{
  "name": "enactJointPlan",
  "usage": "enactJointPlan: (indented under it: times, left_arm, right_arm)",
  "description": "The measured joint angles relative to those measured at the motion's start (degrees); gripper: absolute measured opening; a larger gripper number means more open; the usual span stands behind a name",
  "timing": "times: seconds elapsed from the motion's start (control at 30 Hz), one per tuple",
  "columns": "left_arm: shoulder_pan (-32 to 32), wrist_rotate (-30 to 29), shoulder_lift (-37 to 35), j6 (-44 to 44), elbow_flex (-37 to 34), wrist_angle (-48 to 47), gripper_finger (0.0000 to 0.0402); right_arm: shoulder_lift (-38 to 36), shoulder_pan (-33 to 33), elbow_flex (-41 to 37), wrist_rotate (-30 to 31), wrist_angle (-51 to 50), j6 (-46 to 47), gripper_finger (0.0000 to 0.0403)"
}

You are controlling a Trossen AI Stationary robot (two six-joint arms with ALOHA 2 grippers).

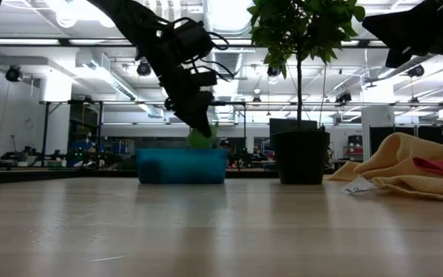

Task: Pick and placing Produce into tupperware
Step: Put the melon into the bin

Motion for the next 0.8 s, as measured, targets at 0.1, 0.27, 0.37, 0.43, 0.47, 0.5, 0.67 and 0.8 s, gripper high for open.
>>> enactJointPlan:
  times: [0.1, 0.27, 0.37, 0.43, 0.47, 0.5, 0.67, 0.8]
  left_arm:
    - [0.18, 0.36, 0.07, 2.8, -0.61, 0.09, 0.0199]
    - [1.04, 1.42, 0.07, 4.81, -1.19, -0.01, 0.0218]
    - [1.79, 4.17, 0.07, 6.85, -1.19, 0.11, 0.0225]
    - [2.35, 6.63, 0.07, 7.87, -1.19, 0.09, 0.0227]
    - [2.67, 8.0, 0.07, 8.62, -1.19, 0.12, 0.0227]
    - [2.91, 9.14, 0.07, 9.31, -1.19, 0.17, 0.0228]
    - [3.29, 12.0, 0.07, 13.65, -1.21, 0.48, 0.0228]
    - [3.48, 12.96, 0.07, 15.9, -1.25, 1.36, 0.0242]
  right_arm:
    - [-0.06, 0.0, 0.0, -0.01, 0.92, 0.47, 0.0009]
    - [0.02, 0.0, 0.0, -0.02, 2.22, 0.73, 0.0009]
    - [-0.02, 0.0, 0.0, -0.02, 2.72, 0.86, 0.0009]
    - [-0.02, 0.0, 0.0, -0.02, 3.36, 0.88, 0.0009]
    - [-0.02, 0.0, 0.0, -0.02, 3.58, 0.88, 0.0009]
    - [-0.02, 0.0, 0.0, -0.02, 3.61, 0.88, 0.0009]
    - [-0.02, 0.0, 0.0, -0.02, 3.97, 0.88, 0.0009]
    - [-0.02, 0.0, 0.0, -0.04, 4.74, 0.9, 0.0009]
